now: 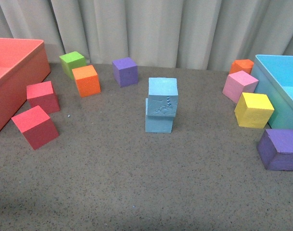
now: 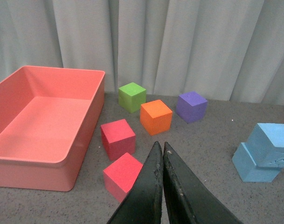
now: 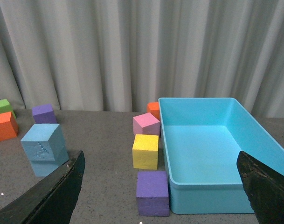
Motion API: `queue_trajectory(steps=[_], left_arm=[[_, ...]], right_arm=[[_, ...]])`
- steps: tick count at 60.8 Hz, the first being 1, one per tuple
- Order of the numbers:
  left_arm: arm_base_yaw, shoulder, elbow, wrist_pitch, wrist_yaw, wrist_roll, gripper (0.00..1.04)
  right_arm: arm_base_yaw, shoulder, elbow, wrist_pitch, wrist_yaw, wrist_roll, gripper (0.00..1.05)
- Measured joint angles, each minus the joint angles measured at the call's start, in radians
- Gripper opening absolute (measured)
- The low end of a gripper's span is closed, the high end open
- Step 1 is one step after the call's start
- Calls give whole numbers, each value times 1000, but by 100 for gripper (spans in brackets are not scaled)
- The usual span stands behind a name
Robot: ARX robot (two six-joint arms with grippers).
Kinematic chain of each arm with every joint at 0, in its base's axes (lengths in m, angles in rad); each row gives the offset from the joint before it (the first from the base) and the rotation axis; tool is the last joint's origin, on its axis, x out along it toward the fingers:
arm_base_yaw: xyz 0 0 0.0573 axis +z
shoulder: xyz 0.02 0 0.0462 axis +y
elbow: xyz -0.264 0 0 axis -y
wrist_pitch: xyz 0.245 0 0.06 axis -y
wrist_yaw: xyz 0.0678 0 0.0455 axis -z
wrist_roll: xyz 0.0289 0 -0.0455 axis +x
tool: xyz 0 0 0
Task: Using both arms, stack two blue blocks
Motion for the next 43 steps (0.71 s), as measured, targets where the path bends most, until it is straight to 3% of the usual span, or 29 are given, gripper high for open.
queue_trajectory(steps=[7,43], left_arm=[[53,-104,-20,-82,38,1,4],[56,-565,-37,-494,43,1,4]], right_arm=[[0,0,0,0,1,0,95],[0,0,0,0,0,0,95]])
